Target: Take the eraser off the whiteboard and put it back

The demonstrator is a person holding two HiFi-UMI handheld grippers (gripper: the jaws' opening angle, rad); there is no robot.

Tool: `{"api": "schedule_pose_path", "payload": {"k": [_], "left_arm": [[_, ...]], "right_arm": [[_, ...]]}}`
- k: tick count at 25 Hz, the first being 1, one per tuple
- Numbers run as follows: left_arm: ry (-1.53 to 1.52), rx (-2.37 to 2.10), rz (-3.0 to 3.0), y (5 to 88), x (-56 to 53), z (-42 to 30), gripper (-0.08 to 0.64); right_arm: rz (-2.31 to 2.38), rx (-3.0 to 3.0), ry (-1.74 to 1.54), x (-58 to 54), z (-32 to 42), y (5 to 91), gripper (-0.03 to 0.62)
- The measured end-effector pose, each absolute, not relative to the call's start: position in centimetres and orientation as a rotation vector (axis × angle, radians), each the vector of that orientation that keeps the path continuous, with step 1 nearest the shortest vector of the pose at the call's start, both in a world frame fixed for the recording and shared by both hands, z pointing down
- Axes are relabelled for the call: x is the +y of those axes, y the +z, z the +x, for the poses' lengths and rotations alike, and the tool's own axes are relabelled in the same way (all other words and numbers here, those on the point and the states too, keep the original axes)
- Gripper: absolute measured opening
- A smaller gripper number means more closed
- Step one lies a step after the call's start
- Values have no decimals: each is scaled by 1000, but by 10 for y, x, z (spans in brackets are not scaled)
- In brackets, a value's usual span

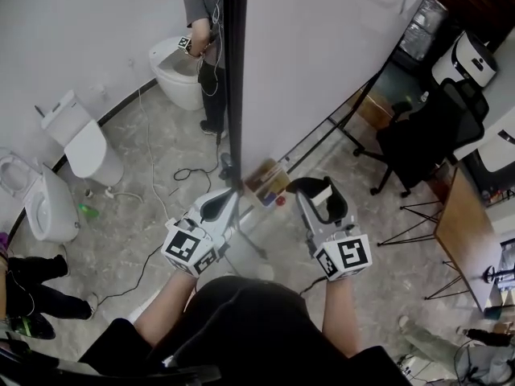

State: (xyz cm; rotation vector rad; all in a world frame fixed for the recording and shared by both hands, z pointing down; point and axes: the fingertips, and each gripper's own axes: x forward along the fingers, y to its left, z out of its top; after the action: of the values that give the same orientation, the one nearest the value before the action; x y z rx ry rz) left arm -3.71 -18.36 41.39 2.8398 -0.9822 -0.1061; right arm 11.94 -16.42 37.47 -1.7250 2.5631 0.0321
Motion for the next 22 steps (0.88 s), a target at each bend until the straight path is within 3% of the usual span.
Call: {"api": "schedule_pose_path", "payload": {"k": [22], "left_arm": [[-139, -1021, 2869, 388, -177, -47, 5]], "right_arm": [[-1697, 2520, 126, -140, 128, 335, 282]]}}
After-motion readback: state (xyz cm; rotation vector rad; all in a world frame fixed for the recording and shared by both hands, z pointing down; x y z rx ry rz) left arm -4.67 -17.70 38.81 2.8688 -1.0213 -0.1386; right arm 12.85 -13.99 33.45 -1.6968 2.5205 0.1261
